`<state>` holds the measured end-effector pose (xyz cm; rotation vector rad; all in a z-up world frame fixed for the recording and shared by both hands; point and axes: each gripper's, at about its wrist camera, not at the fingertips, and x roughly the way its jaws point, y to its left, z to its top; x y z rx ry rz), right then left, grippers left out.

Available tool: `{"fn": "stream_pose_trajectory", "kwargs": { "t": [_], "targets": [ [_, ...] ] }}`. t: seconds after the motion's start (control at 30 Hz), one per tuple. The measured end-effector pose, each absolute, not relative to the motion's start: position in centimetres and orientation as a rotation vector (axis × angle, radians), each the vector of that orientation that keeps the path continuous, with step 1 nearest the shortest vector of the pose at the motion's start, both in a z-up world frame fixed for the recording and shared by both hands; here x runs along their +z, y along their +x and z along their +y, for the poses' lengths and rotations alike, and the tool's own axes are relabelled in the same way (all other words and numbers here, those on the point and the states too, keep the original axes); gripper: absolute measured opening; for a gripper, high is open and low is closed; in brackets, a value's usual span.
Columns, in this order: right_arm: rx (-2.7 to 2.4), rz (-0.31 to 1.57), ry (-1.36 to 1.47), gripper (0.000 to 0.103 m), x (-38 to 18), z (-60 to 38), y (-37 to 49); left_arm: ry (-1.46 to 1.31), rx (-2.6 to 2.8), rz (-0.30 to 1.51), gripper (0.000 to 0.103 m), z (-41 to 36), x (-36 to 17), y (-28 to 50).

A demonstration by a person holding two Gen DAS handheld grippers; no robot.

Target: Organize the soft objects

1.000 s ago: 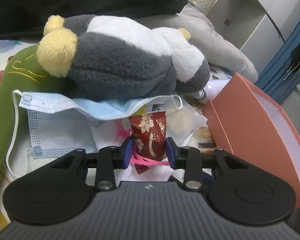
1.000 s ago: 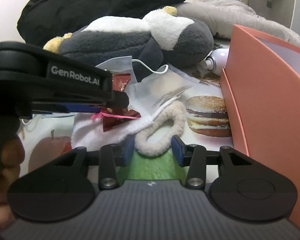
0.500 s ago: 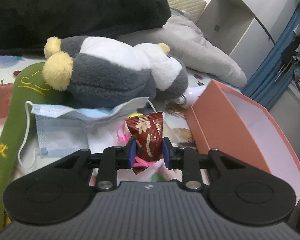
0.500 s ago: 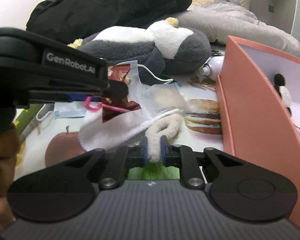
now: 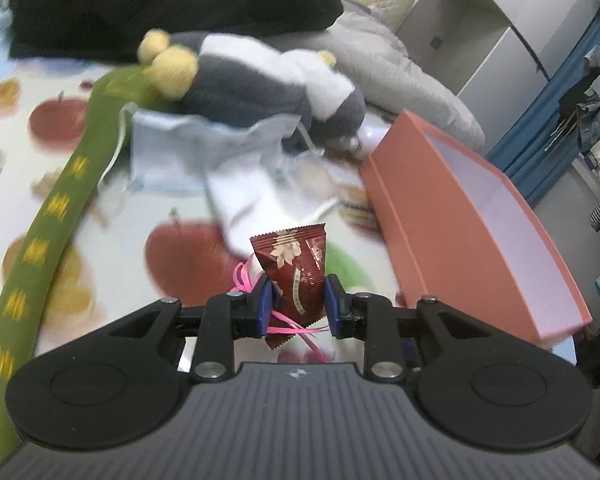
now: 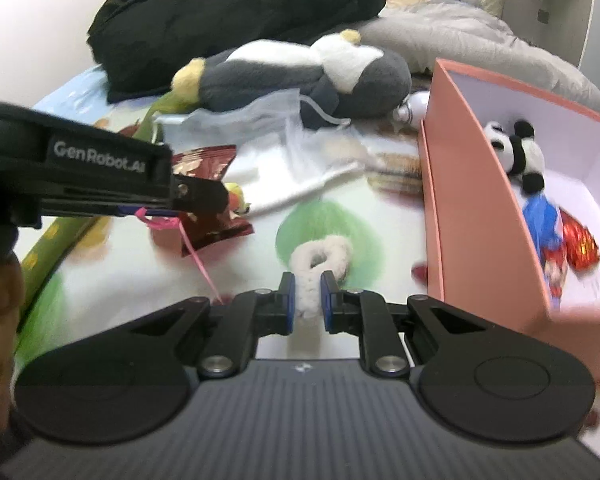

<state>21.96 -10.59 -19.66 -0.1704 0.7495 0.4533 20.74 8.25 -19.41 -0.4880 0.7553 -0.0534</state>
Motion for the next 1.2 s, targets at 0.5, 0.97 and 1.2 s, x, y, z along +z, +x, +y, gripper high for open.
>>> {"fn": "stream_pose_trajectory", "kwargs": {
  "t": [0.5, 0.97, 1.2],
  "targets": [
    [0.420, 0.836, -0.124, 0.053, -21.0, -13.1, 18.1, -0.400, -0.159, 0.817, 0.061, 6.3, -20.6, 17.2],
    [0.439, 0.794, -0.116, 0.052, -22.8, -13.2, 20.2, -0.442, -0.077, 0.809, 0.047, 10.0, -21.9, 19.4],
    [0.462, 0.792, -0.129, 0.026, -22.7, -13.2, 20.3, -0.440, -0.133, 0.835, 0.046, 9.0, -22.9, 20.4]
  ]
}}
